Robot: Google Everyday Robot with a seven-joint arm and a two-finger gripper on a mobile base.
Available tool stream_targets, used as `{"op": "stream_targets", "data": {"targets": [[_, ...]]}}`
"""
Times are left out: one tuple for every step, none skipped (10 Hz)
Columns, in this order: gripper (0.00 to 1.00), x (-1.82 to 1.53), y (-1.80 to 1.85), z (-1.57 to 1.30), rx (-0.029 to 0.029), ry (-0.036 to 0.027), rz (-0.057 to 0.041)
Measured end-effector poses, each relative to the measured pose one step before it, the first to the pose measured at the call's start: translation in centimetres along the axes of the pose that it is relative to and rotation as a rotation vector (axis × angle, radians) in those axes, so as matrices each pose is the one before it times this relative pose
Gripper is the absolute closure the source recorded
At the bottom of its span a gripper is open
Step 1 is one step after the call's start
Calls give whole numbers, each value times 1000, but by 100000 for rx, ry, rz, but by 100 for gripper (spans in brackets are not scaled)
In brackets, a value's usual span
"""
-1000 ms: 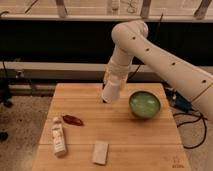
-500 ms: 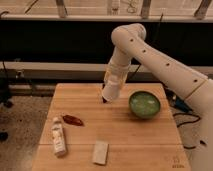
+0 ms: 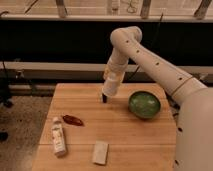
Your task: Place the ceramic cup over the eraser
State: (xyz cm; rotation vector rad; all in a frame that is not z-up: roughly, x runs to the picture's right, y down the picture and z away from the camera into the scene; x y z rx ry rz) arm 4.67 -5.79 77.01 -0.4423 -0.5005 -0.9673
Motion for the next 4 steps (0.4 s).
{"op": "stream_targets", "data": {"targets": [[100, 399, -320, -274, 574, 718, -248], [100, 258, -182, -180, 204, 517, -305], [100, 233, -425, -77, -2, 317, -805], [100, 71, -345, 44, 26, -21, -571]]}}
